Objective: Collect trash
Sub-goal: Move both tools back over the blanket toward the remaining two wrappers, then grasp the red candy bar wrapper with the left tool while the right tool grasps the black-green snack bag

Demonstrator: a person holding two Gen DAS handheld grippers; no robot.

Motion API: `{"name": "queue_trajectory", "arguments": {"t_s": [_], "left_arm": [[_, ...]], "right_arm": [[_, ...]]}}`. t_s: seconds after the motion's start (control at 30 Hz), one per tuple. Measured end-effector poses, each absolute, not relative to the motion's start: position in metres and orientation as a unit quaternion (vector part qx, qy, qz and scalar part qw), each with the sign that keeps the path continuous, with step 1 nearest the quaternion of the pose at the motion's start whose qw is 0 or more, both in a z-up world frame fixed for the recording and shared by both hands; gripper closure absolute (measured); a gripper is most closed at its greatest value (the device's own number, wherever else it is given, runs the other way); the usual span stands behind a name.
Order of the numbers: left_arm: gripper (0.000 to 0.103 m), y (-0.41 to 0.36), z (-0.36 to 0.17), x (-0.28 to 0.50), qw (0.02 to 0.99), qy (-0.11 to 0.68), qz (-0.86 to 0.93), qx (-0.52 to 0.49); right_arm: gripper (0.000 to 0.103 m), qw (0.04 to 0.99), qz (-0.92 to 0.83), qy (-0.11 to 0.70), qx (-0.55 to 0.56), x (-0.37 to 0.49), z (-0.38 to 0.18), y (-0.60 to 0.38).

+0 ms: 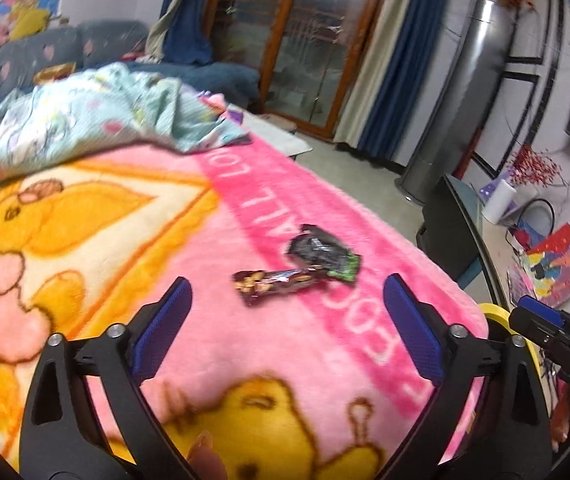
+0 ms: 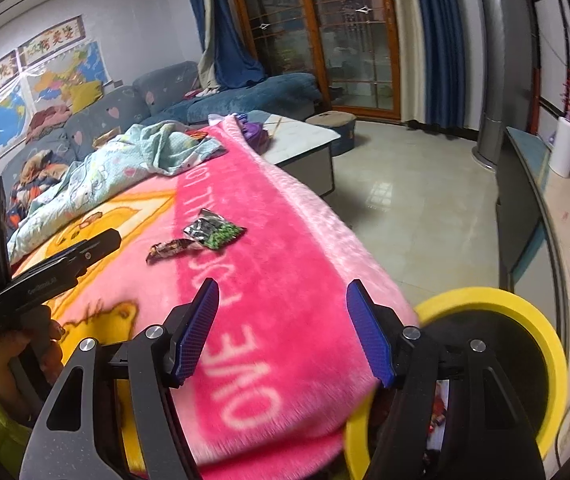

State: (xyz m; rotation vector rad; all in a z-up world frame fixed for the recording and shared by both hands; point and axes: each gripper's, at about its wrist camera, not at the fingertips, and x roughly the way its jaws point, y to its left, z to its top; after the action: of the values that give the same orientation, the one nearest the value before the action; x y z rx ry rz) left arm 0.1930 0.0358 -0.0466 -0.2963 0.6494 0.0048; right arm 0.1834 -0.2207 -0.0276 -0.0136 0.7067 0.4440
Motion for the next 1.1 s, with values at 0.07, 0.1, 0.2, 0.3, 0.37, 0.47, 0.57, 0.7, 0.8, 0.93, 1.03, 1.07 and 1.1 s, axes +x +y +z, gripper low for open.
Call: {"name": "queue_trajectory", "arguments": {"t_s": [0.07, 0.1, 0.2, 0.3, 0.37, 0.47, 0.57, 0.7, 0.8, 0.93, 1.03, 1.07, 1.1], "left_arm": [[0.022, 0.045, -0.050, 0.198, 0.932, 0.326, 0.002, -0.159], [0.025, 0.049, -0.053, 0.201, 0.930, 0.330, 0.000, -0.165], [0.036, 0.058, -0.061, 0.212, 0.919, 0.349, -0.010, -0.185], [0.045, 0.066, -0.074, 0.224, 0.906, 0.368, -0.013, -0.207], [0.047, 0.068, -0.083, 0.232, 0.897, 0.382, -0.018, -0.223], [0.052, 0.071, -0.094, 0.240, 0.885, 0.394, -0.022, -0.247], [0.052, 0.069, -0.097, 0.244, 0.885, 0.392, -0.020, -0.249], [0.052, 0.062, -0.098, 0.245, 0.890, 0.390, -0.021, -0.237], [0.055, 0.060, -0.099, 0.245, 0.891, 0.389, -0.021, -0.234], [0.058, 0.061, -0.100, 0.245, 0.891, 0.388, -0.021, -0.234], [0.063, 0.061, -0.100, 0.245, 0.891, 0.388, -0.022, -0.235], [0.065, 0.061, -0.101, 0.245, 0.891, 0.389, -0.022, -0.234], [0.068, 0.061, -0.101, 0.245, 0.891, 0.389, -0.023, -0.234]], "right_arm": [[0.039, 0.912, 0.221, 0.345, -0.014, 0.193, -0.031, -0.209], [0.039, 0.911, 0.222, 0.347, -0.016, 0.198, -0.032, -0.204], [0.039, 0.907, 0.227, 0.354, -0.019, 0.215, -0.038, -0.189], [0.039, 0.904, 0.227, 0.363, -0.021, 0.231, -0.043, -0.179], [0.039, 0.902, 0.226, 0.366, -0.023, 0.238, -0.045, -0.175], [0.040, 0.901, 0.225, 0.369, -0.031, 0.251, -0.049, -0.166], [0.042, 0.898, 0.228, 0.374, -0.037, 0.265, -0.053, -0.157], [0.044, 0.892, 0.230, 0.385, -0.046, 0.283, -0.062, -0.148], [0.044, 0.887, 0.236, 0.394, -0.054, 0.294, -0.069, -0.137], [0.046, 0.878, 0.247, 0.406, -0.048, 0.306, -0.077, -0.126], [0.047, 0.869, 0.263, 0.417, -0.038, 0.314, -0.083, -0.118], [0.048, 0.867, 0.266, 0.420, -0.036, 0.316, -0.084, -0.116], [0.048, 0.862, 0.272, 0.425, -0.033, 0.319, -0.087, -0.112]]}}
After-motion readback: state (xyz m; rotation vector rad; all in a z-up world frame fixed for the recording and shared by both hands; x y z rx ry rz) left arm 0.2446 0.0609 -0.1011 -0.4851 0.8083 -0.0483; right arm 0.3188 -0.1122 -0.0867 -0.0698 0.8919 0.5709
